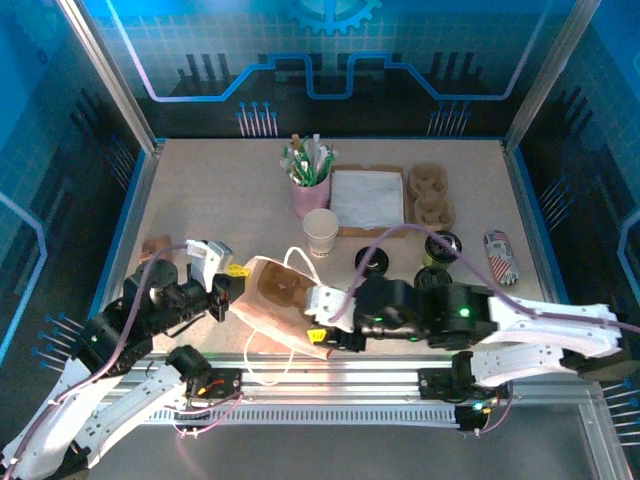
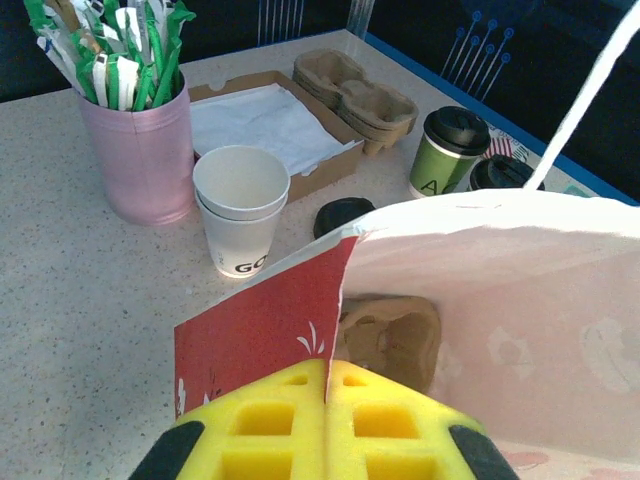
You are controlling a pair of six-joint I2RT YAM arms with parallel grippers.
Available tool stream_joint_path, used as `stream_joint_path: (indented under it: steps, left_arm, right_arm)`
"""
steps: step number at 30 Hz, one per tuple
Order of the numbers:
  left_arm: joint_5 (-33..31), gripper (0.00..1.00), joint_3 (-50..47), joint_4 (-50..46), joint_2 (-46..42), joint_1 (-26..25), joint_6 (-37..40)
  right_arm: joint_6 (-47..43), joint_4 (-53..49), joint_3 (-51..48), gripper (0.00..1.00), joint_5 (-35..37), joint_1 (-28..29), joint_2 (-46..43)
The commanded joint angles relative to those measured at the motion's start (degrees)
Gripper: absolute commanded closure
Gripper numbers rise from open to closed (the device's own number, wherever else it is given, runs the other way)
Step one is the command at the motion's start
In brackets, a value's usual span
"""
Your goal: Pack the takeout coffee
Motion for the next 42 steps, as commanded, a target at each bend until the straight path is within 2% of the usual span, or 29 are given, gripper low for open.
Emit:
stream_joint_path:
  steps: [1,8,13,22,31,34,40,42]
  left_arm:
    - [-2.0,1.00,1.8,-0.8,-1.0,-1.1,2.4]
    - [-1.0,1.00,8.3,-1.3,-0.4,-1.3,4.4]
    - [3.2,1.00,9.7,-1.2,0.4,-1.3,8.3]
    - [2.3,1.00,12.6,-3.7,5.8,-1.3,5.4]
    - [1.6,1.00,12.7,-4.7,8.7,-1.5,1.6]
    - [1.3,1.00,12.0,-4.1,9.5,-1.9,0.0]
    - [-3.4,1.00,11.8,-3.9,12.6,-5.2,-2.4]
    - [-6.6,1.00,12.1,-4.4,14.0,-6.5,-3.6]
  right_arm:
    - [-0.6,4.2,-1.1,0.49,-5.9,0.6,-1.7]
    - [-2.9,10.3,-6.3,0.41,-9.3,3.3,-4.0]
    - [-3.7,15.0,-9.8,0.39,-10.3,3.3,-7.2]
    - [-5.1,13.3,-8.4,0.40,-11.8,3.1,-6.9]
    - [-2.2,7.8,-3.9,0.49,-17.8,3.1,-6.0]
    - [-1.3,5.9,-1.1,0.57,-20.8,3.2,-3.8]
    - [-2.7,2.5,2.9,0.62,-19.7,5.2,-0.6]
    - [-2.8,1.7,3.9,0.62,-20.0,5.5,-0.2]
